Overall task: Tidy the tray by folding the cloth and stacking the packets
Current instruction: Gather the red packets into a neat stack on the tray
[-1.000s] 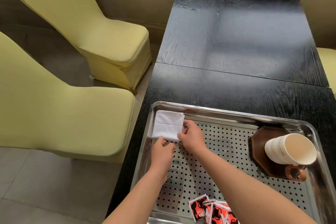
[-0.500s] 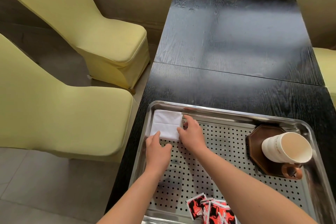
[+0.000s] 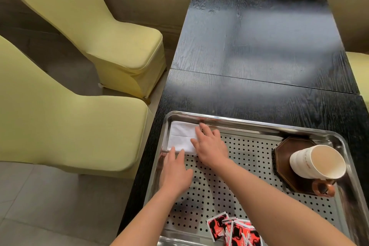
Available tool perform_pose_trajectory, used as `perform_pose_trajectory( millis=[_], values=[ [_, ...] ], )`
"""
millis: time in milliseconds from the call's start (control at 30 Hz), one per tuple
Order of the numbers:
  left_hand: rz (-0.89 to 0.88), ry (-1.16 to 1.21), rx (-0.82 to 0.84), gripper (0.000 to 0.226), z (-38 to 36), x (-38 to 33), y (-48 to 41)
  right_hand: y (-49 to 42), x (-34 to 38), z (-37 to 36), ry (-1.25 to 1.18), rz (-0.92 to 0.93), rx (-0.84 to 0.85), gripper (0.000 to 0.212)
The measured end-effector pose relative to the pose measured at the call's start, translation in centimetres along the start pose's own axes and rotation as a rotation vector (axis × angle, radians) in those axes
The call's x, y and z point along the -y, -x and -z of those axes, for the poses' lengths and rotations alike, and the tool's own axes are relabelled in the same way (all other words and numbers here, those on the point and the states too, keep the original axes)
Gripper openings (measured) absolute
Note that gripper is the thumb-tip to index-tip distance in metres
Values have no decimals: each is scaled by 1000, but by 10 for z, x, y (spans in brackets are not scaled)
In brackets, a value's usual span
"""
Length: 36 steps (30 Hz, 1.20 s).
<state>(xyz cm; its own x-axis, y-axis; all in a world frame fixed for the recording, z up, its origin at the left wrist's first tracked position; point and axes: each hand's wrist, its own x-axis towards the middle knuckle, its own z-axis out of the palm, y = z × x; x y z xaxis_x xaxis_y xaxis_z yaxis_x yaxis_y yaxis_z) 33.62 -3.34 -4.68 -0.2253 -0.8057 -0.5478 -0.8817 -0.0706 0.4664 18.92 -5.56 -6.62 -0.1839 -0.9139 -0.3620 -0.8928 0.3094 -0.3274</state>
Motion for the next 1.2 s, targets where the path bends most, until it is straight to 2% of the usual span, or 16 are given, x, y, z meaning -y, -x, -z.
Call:
perform_pose_trajectory(
  millis=[100,267,367,533,700,933,1200],
  values=[
    [2,-93,-1,71,-3,0,-3,-2,-3,-3,132,7,10,56],
    [-14,-229,-16,75,-9,1,-4,-10,-9,1,134,26,61,51],
    [-11,-220,-43,74,-11,0,-4,-9,-11,6,46,32,103,50],
    [0,-123,-92,67,-5,-4,-1,8,-16,14,-171,11,-40,43],
    [-12,-58,-128,64,-2,-9,9,34,-23,23,-386,-110,-46,43],
    [-87,50,-73,68,-19,-34,34,97,-65,30,-524,-244,-102,40],
    [-134,49,27,67,-52,-71,63,174,-140,37,-646,-410,-165,34]
  ],
)
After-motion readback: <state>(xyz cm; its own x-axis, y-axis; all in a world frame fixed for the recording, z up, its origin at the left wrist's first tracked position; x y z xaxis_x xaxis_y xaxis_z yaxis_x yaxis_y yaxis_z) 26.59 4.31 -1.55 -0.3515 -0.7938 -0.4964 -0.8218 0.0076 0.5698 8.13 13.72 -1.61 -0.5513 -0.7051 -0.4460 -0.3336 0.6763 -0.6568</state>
